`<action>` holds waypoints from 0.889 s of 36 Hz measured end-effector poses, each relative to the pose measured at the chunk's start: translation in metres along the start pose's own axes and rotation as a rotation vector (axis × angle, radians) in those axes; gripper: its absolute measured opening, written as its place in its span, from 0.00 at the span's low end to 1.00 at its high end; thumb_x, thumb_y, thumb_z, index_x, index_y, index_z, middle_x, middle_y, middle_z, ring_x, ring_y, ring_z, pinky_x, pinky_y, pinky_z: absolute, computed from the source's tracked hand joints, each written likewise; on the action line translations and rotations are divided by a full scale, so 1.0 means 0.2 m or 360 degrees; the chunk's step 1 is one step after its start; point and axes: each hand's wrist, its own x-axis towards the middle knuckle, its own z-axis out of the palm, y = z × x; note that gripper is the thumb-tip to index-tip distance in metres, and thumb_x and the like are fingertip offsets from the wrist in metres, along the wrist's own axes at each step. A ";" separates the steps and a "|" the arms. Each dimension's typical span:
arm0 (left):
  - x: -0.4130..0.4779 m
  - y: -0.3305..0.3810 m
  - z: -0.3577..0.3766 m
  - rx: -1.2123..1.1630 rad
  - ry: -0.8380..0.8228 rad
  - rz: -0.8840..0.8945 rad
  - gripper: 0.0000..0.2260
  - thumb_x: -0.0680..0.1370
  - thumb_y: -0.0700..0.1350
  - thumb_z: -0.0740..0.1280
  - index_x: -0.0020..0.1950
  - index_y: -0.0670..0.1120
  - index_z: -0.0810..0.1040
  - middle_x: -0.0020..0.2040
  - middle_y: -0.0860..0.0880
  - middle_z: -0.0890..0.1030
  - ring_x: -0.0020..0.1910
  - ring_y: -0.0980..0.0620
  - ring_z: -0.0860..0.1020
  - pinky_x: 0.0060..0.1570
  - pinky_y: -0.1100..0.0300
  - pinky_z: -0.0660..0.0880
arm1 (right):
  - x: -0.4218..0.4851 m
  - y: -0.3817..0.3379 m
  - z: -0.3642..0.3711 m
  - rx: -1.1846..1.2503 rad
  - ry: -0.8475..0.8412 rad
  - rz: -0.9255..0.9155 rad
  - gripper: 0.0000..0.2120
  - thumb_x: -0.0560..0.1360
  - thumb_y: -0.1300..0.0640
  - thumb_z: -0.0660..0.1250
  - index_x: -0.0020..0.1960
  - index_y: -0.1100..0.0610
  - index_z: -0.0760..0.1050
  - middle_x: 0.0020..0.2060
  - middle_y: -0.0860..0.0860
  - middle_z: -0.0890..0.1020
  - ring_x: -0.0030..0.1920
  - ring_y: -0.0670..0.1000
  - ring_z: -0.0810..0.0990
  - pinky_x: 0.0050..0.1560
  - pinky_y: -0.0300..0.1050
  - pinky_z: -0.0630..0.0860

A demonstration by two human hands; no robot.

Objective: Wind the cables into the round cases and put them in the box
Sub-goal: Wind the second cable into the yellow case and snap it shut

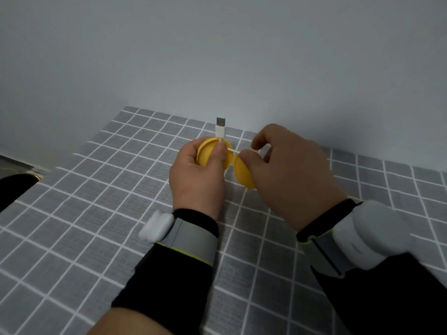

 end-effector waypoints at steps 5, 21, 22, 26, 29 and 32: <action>0.02 -0.03 0.00 -0.0136 0.0001 -0.0145 0.08 0.75 0.52 0.73 0.50 0.50 0.83 0.43 0.52 0.85 0.42 0.56 0.82 0.49 0.54 0.81 | -0.03 0.00 0.05 -0.0108 0.0118 0.0051 0.13 0.78 0.43 0.65 0.47 0.52 0.66 0.35 0.49 0.76 0.38 0.56 0.77 0.37 0.47 0.69; 0.05 -0.01 -0.02 -0.0680 -0.0047 -0.0284 0.22 0.72 0.53 0.73 0.56 0.36 0.80 0.44 0.43 0.82 0.43 0.47 0.79 0.48 0.48 0.78 | -0.02 -0.04 0.18 0.0620 -0.0501 0.0479 0.19 0.77 0.42 0.66 0.37 0.56 0.82 0.28 0.46 0.84 0.25 0.38 0.76 0.37 0.40 0.73; 0.03 -0.01 0.00 -0.0710 -0.0063 -0.0281 0.23 0.72 0.52 0.72 0.58 0.34 0.78 0.45 0.41 0.81 0.43 0.46 0.79 0.47 0.50 0.78 | -0.04 -0.03 0.17 0.0698 -0.0487 0.0509 0.17 0.77 0.44 0.67 0.37 0.54 0.82 0.29 0.46 0.85 0.24 0.38 0.75 0.36 0.39 0.72; 0.00 0.02 -0.01 -0.0751 -0.0142 -0.0263 0.20 0.76 0.47 0.71 0.60 0.33 0.76 0.46 0.40 0.81 0.43 0.44 0.81 0.45 0.50 0.80 | -0.03 -0.04 0.17 0.1049 -0.0373 0.0634 0.11 0.76 0.49 0.70 0.36 0.48 0.77 0.37 0.49 0.87 0.26 0.39 0.74 0.38 0.42 0.72; -0.05 0.08 0.01 -0.0698 -0.0232 -0.0240 0.08 0.79 0.44 0.69 0.54 0.40 0.78 0.43 0.44 0.83 0.42 0.47 0.82 0.42 0.53 0.80 | -0.05 -0.02 0.08 0.1069 -0.0313 0.0668 0.11 0.75 0.49 0.71 0.35 0.49 0.78 0.41 0.48 0.87 0.25 0.44 0.73 0.36 0.44 0.72; -0.09 0.15 0.03 -0.0636 -0.0295 -0.0205 0.10 0.76 0.47 0.72 0.52 0.43 0.78 0.44 0.43 0.84 0.43 0.46 0.83 0.44 0.51 0.81 | -0.08 -0.03 -0.02 0.0988 -0.0230 0.0637 0.13 0.76 0.51 0.70 0.34 0.52 0.80 0.45 0.49 0.87 0.27 0.45 0.72 0.37 0.47 0.74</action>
